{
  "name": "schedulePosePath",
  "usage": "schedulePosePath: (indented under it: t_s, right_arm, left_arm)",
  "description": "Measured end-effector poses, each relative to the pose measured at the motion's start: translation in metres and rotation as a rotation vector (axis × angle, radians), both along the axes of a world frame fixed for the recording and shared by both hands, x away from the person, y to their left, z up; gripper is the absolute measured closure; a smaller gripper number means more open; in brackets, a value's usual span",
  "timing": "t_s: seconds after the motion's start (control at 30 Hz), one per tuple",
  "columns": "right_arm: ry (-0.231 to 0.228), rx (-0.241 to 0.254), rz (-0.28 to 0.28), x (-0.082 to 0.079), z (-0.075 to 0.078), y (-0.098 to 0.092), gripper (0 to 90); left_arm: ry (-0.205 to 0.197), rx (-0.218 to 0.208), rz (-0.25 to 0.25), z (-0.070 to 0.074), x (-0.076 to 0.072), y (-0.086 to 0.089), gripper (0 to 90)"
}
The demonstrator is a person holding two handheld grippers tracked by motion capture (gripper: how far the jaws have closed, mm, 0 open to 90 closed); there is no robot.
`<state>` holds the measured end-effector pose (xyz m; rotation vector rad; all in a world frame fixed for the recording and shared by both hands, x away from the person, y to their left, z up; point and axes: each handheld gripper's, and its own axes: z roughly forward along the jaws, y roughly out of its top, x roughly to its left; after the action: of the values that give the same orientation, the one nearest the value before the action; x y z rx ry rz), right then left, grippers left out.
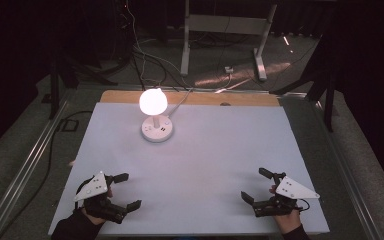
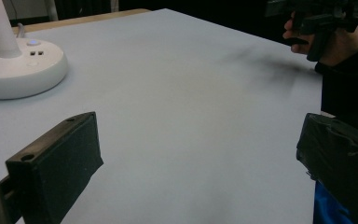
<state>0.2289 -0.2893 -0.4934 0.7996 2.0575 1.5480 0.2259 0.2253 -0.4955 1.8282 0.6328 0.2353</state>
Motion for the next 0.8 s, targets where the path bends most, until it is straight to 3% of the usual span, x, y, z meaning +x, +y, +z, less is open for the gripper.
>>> schedulePosePath:
  t_s: [0.8]
  right_arm:
    - [-0.011,-0.001,-0.013,-0.0002,0.0025,0.0007,0.0]
  left_arm:
    - [0.019,0.010,-0.017,0.0011,-0.0002,-0.0024,0.4]
